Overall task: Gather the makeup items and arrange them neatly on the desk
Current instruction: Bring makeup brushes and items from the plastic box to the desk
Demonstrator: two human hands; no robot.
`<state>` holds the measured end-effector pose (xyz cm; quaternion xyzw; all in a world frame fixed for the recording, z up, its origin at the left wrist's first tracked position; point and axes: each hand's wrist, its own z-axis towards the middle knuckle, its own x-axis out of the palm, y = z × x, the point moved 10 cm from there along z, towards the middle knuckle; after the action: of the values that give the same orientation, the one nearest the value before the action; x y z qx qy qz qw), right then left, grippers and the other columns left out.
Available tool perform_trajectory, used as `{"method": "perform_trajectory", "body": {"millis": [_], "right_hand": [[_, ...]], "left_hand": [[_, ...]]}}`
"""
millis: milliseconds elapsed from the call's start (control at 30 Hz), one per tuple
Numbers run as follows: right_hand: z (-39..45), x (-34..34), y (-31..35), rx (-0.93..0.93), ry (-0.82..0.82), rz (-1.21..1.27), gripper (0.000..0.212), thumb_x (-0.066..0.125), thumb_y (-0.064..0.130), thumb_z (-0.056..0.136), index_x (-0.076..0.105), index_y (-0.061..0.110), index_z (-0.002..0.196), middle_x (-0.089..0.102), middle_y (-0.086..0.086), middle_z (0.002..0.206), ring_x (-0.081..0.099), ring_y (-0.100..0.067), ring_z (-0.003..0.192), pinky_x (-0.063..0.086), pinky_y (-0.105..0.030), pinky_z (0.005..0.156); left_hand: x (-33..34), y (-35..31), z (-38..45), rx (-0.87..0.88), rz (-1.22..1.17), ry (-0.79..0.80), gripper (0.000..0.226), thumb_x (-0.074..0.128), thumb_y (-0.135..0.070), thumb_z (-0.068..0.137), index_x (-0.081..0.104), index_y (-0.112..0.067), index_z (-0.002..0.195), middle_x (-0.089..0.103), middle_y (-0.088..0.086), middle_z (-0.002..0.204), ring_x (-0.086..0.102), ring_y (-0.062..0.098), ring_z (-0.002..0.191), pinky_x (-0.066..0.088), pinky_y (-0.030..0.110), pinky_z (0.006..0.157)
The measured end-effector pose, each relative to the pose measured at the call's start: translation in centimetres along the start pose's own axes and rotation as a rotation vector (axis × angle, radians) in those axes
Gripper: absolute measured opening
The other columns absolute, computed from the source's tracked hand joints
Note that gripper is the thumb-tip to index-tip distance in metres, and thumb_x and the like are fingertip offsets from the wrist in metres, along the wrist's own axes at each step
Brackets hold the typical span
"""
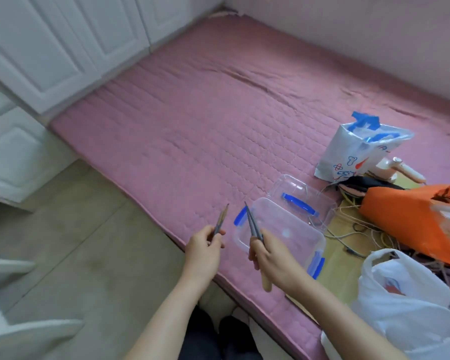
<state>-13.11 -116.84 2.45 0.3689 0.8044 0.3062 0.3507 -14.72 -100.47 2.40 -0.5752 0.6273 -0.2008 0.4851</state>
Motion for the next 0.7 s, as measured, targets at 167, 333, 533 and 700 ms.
{"method": "perform_trajectory", "body": {"millis": [167,333,533,700], "right_hand": [[-2.1,6.3,5.6,0.019,0.157,0.109,0.017,0.035,0.019,0.1,0.044,0.004,0.096,0.062,-0.012,0.078,0.061,-0.027,0.06,0.053,-0.04,0.059],[-2.9,13.6,10.4,-0.068,0.2,0.003,0.017,0.037,0.017,0.1,0.048,0.005,0.097,0.051,-0.003,0.063,0.045,-0.016,0.046,0.04,-0.028,0.047],[-1.8,23.8,14.3,-0.113,0.294,-0.206,0.014,0.038,0.019,0.099,0.048,0.013,0.09,0.049,-0.002,0.065,0.044,-0.016,0.048,0.038,-0.026,0.044],[-0.9,31.5,18.2,-0.165,0.364,-0.449,0.014,0.039,0.022,0.098,0.049,0.019,0.089,0.055,-0.007,0.075,0.051,-0.023,0.058,0.04,-0.029,0.051]], "left_hand": [[-6.7,1.1,-4.1,-0.06,-0.056,-0.121,0.016,0.049,-0.011,0.094,0.064,-0.014,0.093,0.062,-0.005,0.069,0.055,0.015,0.063,0.046,0.028,0.067],[-14.7,4.4,-6.5,-0.111,-0.066,-0.224,0.017,0.048,-0.014,0.095,0.062,-0.02,0.087,0.069,0.002,0.078,0.061,0.022,0.068,0.05,0.033,0.068],[-26.5,10.4,-8.7,-0.196,-0.169,-0.393,0.023,0.051,-0.018,0.096,0.06,-0.027,0.078,0.069,-0.006,0.071,0.061,0.01,0.052,0.056,0.037,0.064],[-35.4,14.8,-9.9,-0.274,-0.165,-0.459,0.018,0.052,-0.014,0.094,0.063,-0.024,0.084,0.068,-0.009,0.069,0.06,0.009,0.051,0.057,0.034,0.064]]}}
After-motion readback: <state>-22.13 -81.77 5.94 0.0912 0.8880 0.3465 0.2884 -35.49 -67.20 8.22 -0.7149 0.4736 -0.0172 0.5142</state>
